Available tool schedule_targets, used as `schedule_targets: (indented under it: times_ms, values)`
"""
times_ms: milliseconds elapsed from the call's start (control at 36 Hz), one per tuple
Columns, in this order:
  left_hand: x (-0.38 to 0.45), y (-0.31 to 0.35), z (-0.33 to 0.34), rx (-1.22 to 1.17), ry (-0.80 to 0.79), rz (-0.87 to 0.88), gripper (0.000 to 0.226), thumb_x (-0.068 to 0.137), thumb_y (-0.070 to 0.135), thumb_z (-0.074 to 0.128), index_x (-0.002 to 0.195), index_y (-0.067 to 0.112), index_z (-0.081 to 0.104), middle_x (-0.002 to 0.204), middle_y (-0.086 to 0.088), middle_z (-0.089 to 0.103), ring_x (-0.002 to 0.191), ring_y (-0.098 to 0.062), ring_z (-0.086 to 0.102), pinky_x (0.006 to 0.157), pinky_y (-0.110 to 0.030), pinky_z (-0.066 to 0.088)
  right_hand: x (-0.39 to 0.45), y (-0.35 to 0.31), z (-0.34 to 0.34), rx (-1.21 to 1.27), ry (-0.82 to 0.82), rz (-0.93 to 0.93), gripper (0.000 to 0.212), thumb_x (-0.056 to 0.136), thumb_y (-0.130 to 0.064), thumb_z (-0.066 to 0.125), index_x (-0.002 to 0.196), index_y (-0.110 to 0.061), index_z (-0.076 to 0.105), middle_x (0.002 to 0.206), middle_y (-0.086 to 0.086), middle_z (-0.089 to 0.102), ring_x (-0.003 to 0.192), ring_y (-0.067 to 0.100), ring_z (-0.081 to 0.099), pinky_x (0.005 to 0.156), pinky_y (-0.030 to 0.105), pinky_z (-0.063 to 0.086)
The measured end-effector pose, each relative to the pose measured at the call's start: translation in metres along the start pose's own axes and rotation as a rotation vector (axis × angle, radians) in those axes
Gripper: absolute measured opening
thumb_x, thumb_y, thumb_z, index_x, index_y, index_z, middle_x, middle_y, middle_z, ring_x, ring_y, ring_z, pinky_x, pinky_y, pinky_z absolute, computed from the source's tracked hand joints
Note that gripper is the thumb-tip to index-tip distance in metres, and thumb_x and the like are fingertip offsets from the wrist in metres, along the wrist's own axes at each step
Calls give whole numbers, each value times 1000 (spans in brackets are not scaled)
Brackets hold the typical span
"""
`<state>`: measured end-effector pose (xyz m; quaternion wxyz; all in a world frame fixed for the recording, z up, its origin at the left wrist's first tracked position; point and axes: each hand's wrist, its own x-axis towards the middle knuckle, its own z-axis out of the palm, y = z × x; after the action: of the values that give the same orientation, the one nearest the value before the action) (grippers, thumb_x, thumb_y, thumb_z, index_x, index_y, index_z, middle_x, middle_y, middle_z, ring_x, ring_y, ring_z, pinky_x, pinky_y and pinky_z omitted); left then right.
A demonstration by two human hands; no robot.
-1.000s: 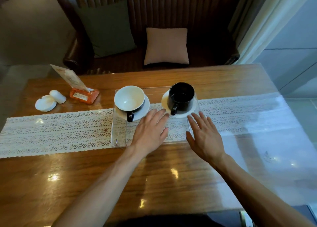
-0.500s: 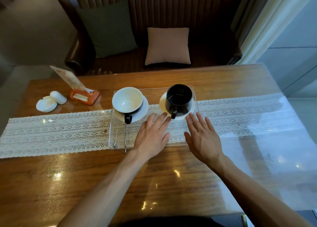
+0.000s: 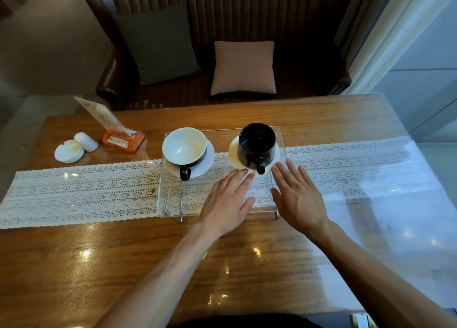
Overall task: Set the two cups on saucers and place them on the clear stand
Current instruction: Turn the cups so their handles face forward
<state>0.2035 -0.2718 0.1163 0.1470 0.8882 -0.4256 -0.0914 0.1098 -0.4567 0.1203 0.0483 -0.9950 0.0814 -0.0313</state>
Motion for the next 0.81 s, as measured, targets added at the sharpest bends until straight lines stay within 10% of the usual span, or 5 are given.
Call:
schedule_targets:
  times_ms: [806]
  values:
    - [5, -3, -4, 107, -21, -59, 65, 99, 50, 31, 155, 22, 14, 165, 1, 5, 151, -16, 7, 121, -38, 8, -3, 0, 0, -28, -39, 55, 51, 101, -33, 38, 147, -11, 42, 152, 10, 46, 146, 33, 33, 121, 50, 23]
